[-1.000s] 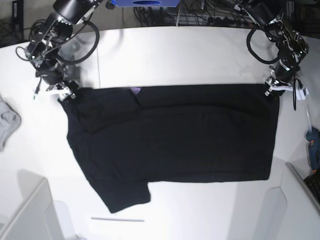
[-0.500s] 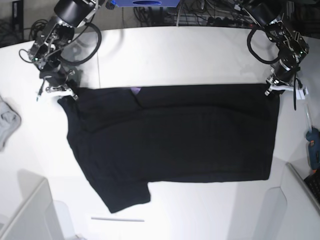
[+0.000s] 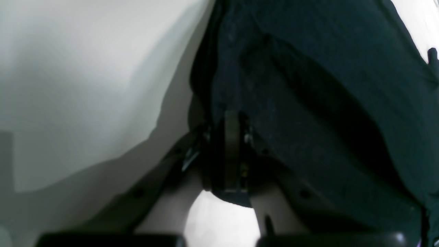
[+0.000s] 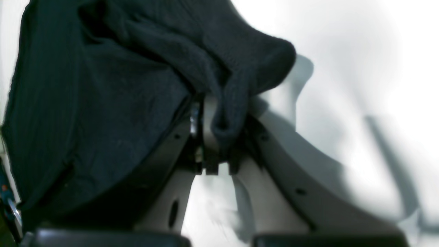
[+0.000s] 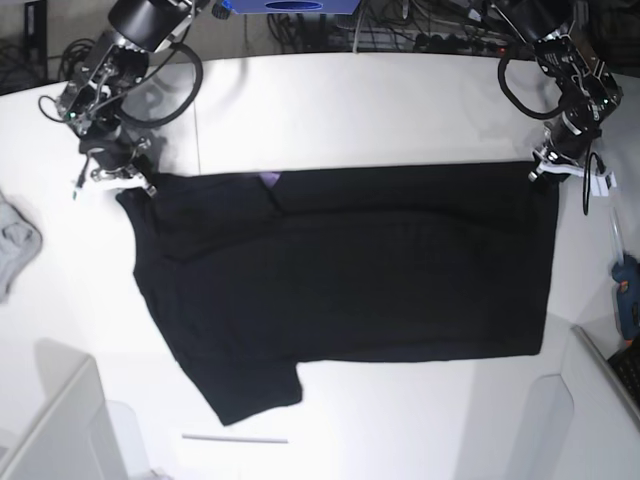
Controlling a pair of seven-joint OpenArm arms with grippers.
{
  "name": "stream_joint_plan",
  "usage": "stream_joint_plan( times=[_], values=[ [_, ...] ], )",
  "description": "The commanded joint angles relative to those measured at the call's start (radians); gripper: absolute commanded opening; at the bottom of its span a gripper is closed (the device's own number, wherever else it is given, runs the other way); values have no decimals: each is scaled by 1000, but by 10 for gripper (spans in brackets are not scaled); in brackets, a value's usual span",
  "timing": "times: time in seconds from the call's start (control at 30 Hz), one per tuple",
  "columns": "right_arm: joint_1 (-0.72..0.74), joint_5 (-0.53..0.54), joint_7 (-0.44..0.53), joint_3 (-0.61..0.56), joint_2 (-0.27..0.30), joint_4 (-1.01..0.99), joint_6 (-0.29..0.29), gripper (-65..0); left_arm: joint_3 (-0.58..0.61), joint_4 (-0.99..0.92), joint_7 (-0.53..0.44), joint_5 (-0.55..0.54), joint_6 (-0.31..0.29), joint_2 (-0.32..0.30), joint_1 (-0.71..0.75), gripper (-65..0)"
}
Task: Fold the T-shirt properly
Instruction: 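Drag the shirt further toward the arms, keeping the shoulder edge taut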
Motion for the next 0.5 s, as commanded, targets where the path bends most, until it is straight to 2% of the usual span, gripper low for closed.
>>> stream_joint_plan(
  times=[0.0,0.2,0.47],
  values=[
    [3,16,19,1,17,39,8,-650,-3,22,25,24,11,-11,15,-650],
    [-43,18,13,1,20,100,8,-650,-3,61,27,24,11,-11,57,-650],
    [-89,18,-60,3,22,165,6,-650,-3,71,27,22,10,-11,127,-650]
  ],
)
